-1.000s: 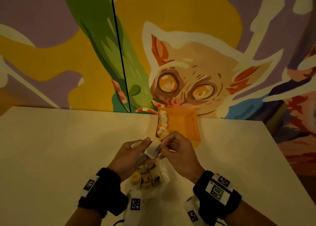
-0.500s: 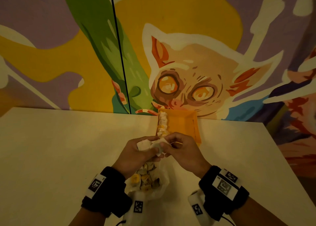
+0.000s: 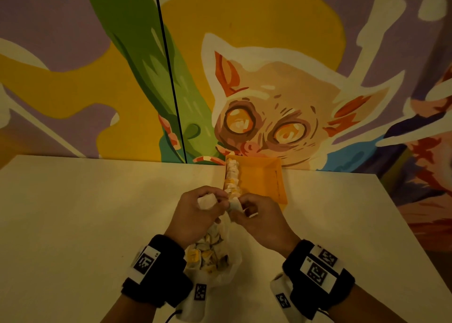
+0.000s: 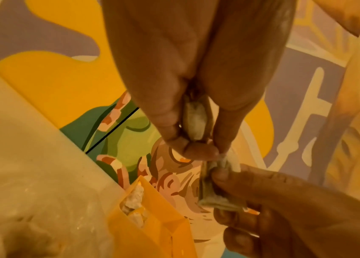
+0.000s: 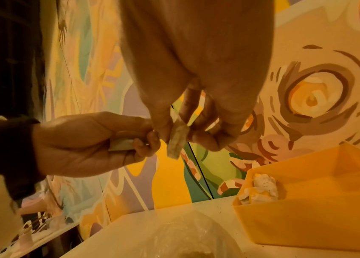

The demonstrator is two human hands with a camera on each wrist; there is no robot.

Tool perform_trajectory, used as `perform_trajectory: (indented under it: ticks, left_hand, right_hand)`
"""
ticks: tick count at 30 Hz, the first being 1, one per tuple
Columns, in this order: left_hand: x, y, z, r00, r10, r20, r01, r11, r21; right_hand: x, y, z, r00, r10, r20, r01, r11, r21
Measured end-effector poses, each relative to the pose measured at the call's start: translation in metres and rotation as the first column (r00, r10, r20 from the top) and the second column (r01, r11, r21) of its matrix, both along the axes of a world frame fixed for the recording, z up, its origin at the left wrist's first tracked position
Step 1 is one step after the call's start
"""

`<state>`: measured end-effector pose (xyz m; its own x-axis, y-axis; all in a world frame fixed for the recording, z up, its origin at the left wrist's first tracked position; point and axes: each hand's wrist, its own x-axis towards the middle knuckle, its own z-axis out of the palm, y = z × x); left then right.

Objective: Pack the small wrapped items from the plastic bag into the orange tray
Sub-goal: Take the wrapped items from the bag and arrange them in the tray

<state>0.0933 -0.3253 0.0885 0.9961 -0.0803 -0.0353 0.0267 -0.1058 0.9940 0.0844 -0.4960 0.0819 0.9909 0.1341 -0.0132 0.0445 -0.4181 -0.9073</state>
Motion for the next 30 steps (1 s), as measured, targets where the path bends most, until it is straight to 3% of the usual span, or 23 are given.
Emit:
perform_trajectory:
  ticks: [3, 6, 10, 14, 19, 24, 27, 30]
  left_hand:
    - [-0.002, 0.0, -0.001, 0.991, 0.07, -0.114, -0.081, 0.992, -0.094]
    - [-0.005, -0.002, -0.002, 0.981, 0.021, -0.191, -0.041, 0.994, -0.104]
    - [-0.007, -0.013, 0.001, 0.979, -0.016, -0.202, -0.007, 0.994, -0.113]
    - [-0.003, -0.015, 0.003, 0.986, 0.027, -0.165, -0.046, 0.993, -0.107]
    - [-0.001, -0.011, 0.003, 0.993, 0.025, -0.119, -0.036, 0.995, -0.094]
    - [0.006, -0.005, -0.002, 0.991, -0.007, -0.13, 0.006, 1.0, -0.011]
    - [0.014, -0.002, 0.001, 0.98, -0.124, -0.157, 0.133, 0.99, 0.049]
    - [0.023, -0.002, 0.006, 0.964, -0.161, -0.21, 0.166, 0.986, 0.005]
  right_hand:
    - [0.003, -0.002, -0.002, 0.997, -0.067, -0.037, 0.07, 0.994, 0.079]
    - [0.005, -0.002, -0.004, 0.988, -0.141, -0.06, 0.145, 0.986, 0.077]
    - [0.004, 0.002, -0.004, 0.984, -0.165, 0.075, 0.169, 0.984, -0.052]
    - [0.0, 0.006, 0.005, 0.981, -0.059, 0.185, 0.093, 0.979, -0.18]
    - [-0.003, 0.007, 0.005, 0.993, 0.063, 0.098, -0.061, 0.998, -0.025]
    - [0.01, -0.003, 0.003, 0.999, -0.029, 0.019, 0.029, 1.0, -0.005]
    - [0.024, -0.01, 0.0, 0.992, 0.107, -0.061, -0.104, 0.993, 0.053]
    - [0.039, -0.015, 0.001, 0.981, 0.166, -0.101, -0.155, 0.982, 0.107]
